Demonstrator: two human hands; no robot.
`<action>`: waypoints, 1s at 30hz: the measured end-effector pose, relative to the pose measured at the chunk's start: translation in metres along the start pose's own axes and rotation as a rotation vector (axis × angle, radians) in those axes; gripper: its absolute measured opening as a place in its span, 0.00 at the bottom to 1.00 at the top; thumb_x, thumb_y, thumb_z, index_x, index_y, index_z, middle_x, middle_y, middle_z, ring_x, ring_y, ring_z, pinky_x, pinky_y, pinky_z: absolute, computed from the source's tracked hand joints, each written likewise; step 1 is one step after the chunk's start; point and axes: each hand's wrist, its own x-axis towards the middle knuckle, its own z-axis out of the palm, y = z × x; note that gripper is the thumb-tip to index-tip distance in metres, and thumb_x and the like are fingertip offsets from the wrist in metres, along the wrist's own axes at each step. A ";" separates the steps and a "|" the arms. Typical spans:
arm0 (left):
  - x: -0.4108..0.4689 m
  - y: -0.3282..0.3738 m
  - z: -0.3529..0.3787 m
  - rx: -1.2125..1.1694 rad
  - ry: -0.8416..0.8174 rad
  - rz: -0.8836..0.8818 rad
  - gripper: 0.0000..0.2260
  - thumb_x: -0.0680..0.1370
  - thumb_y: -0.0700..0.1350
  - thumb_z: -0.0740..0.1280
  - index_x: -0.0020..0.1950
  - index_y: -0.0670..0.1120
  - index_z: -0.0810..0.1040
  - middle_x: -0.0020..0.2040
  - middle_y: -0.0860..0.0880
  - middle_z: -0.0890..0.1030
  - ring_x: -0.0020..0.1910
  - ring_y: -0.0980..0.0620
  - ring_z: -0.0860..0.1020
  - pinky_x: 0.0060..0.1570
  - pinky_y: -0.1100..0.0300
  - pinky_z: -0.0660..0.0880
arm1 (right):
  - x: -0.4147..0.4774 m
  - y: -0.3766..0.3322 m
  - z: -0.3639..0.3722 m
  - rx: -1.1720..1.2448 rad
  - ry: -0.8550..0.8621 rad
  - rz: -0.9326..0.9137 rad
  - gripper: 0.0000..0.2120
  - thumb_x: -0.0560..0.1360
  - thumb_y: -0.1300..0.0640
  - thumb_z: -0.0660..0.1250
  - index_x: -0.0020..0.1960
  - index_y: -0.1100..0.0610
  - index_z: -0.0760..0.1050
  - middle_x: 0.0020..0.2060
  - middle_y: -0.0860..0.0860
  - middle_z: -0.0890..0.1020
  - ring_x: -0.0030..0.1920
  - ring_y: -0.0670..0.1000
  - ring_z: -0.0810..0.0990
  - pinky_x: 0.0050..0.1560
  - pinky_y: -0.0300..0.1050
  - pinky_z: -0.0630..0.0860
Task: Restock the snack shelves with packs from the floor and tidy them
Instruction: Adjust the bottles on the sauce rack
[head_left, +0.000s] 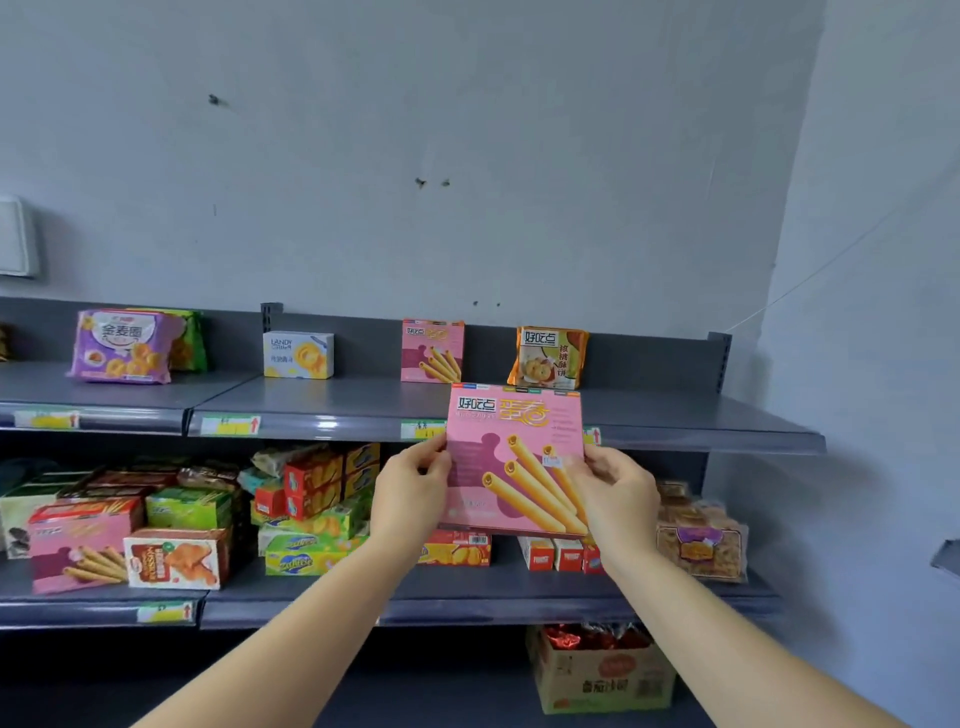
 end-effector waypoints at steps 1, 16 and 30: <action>0.011 0.001 0.002 0.009 0.001 0.004 0.14 0.81 0.44 0.60 0.66 0.51 0.77 0.48 0.55 0.81 0.43 0.52 0.79 0.43 0.54 0.78 | 0.011 0.001 0.007 0.003 0.001 -0.002 0.11 0.75 0.52 0.70 0.55 0.55 0.81 0.40 0.41 0.80 0.45 0.42 0.79 0.46 0.41 0.76; 0.177 -0.016 0.044 -0.016 0.125 0.021 0.14 0.81 0.47 0.60 0.65 0.52 0.78 0.57 0.51 0.82 0.53 0.52 0.79 0.46 0.57 0.76 | 0.170 0.029 0.107 0.080 -0.108 -0.065 0.11 0.73 0.54 0.72 0.55 0.54 0.81 0.41 0.44 0.81 0.48 0.47 0.81 0.52 0.46 0.78; 0.351 -0.069 0.052 0.059 0.037 0.049 0.15 0.78 0.40 0.62 0.61 0.54 0.80 0.47 0.52 0.84 0.46 0.49 0.83 0.50 0.48 0.81 | 0.284 0.070 0.227 0.053 -0.127 -0.037 0.14 0.73 0.55 0.73 0.57 0.56 0.80 0.50 0.50 0.84 0.51 0.49 0.81 0.50 0.44 0.78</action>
